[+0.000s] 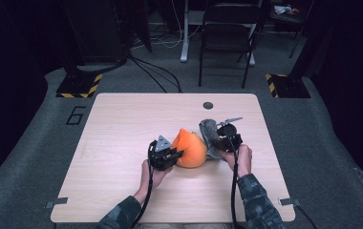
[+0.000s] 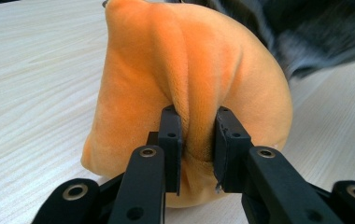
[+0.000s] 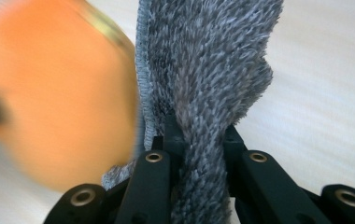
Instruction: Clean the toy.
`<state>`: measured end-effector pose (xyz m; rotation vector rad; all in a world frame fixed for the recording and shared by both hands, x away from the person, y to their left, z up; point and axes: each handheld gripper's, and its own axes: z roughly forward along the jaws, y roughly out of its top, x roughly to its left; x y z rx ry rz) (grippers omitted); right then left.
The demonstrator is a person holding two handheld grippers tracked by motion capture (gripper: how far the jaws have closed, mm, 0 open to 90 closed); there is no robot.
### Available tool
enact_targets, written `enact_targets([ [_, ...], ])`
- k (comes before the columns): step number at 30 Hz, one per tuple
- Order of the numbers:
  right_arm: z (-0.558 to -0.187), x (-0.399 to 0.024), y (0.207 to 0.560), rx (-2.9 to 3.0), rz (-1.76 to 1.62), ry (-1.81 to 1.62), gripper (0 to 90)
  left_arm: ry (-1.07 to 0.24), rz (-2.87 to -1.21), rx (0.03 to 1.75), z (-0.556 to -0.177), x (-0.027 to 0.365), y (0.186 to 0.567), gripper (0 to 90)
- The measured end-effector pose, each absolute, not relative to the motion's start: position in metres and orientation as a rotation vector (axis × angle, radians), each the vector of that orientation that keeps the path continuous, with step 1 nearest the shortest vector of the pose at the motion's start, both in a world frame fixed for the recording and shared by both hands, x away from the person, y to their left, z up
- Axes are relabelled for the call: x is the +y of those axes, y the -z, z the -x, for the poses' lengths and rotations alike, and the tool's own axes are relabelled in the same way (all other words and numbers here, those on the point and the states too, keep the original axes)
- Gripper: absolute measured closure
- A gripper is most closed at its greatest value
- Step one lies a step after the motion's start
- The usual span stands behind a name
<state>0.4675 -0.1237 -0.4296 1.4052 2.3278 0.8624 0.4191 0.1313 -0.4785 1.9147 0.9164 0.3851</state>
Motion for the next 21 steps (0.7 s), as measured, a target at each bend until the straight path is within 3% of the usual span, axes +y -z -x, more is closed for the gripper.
enact_targets([
  [4, -0.455, -0.108, 0.406, 2.325, -1.314, -0.96, 79.1, -0.386, -1.913, 0.92, -0.419, 0.131, 0.479, 74.5],
  [8, -0.452, -0.092, 0.413, 2.377, -1.259, -0.917, 79.1, -0.383, -1.915, 0.922, -0.419, 0.132, 0.478, 70.9],
  [15, -0.456, -0.094, 0.424, 2.368, -1.268, -0.876, 79.2, -0.442, -1.941, 0.893, -0.413, 0.136, 0.467, 42.1],
  [17, -0.457, -0.095, 0.425, 2.365, -1.272, -0.879, 79.2, -0.443, -1.962, 0.887, -0.413, 0.135, 0.468, 37.9],
  [19, -0.457, -0.096, 0.426, 2.368, -1.267, -0.88, 79.2, -0.442, -1.981, 0.894, -0.416, 0.132, 0.473, 36.0],
  [21, -0.458, -0.096, 0.427, 2.368, -1.27, -0.878, 79.2, -0.428, -1.976, 0.896, -0.419, 0.129, 0.481, 41.4],
])
